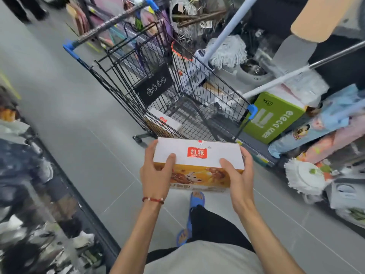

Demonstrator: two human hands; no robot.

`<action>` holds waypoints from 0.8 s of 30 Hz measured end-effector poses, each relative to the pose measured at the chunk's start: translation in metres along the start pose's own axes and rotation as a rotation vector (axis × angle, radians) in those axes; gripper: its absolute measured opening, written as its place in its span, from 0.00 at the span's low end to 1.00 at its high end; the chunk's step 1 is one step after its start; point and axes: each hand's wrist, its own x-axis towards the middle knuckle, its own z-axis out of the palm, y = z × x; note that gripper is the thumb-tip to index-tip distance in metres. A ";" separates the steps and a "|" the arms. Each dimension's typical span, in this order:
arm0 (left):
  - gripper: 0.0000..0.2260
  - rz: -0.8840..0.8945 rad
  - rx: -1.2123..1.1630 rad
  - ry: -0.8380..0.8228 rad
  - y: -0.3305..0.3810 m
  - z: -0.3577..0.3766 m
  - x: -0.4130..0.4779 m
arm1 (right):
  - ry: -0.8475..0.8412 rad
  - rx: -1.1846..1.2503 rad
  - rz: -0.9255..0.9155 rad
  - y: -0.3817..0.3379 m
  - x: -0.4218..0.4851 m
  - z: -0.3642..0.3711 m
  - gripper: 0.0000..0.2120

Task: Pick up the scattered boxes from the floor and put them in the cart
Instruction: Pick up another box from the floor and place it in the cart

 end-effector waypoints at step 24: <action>0.24 -0.034 0.104 -0.292 0.029 -0.009 0.371 | 0.223 0.007 0.052 -0.038 0.194 0.241 0.36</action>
